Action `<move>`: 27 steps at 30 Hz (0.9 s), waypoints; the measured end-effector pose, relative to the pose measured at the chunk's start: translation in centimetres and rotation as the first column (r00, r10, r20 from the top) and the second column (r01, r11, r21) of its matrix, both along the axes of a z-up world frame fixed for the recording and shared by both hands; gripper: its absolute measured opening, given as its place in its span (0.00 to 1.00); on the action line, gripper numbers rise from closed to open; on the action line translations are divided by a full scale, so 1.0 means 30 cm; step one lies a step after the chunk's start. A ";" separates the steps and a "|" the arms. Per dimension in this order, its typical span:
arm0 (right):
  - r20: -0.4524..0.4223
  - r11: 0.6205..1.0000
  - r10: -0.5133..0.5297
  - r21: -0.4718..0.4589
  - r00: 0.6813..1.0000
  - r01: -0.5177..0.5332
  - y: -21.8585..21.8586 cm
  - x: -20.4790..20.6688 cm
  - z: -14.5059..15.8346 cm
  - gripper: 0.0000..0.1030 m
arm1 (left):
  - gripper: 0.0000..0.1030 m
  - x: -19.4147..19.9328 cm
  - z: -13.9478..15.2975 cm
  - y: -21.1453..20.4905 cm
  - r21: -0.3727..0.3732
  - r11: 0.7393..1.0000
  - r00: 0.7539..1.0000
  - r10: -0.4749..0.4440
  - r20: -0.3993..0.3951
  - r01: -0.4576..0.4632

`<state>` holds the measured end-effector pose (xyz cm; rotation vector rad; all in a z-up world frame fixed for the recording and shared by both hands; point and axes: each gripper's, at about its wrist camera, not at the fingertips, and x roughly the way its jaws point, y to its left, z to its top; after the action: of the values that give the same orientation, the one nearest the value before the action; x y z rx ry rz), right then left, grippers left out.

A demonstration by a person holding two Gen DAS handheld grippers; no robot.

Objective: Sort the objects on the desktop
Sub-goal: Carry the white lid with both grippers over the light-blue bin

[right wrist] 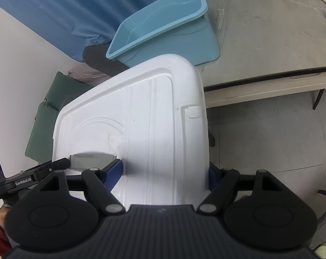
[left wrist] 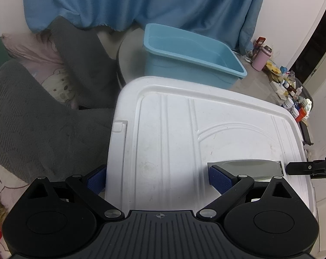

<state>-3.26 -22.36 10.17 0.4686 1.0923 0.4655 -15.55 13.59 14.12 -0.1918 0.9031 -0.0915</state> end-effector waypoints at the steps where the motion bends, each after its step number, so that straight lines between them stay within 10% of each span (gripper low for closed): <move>1: 0.000 1.000 0.000 0.000 1.000 0.000 -0.001 0.013 0.001 0.75 | 0.95 0.016 0.004 -0.002 0.001 1.000 1.000 -0.001 0.000 0.001; 27: -0.004 0.999 0.045 0.017 0.999 -0.045 -0.090 0.358 0.031 0.75 | 0.95 0.456 0.067 -0.074 0.018 1.000 1.000 0.020 -0.006 -0.020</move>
<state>7.48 -25.06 11.10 0.4614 1.1057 0.5138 -1.88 11.37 16.12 -0.1843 0.9075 -0.0642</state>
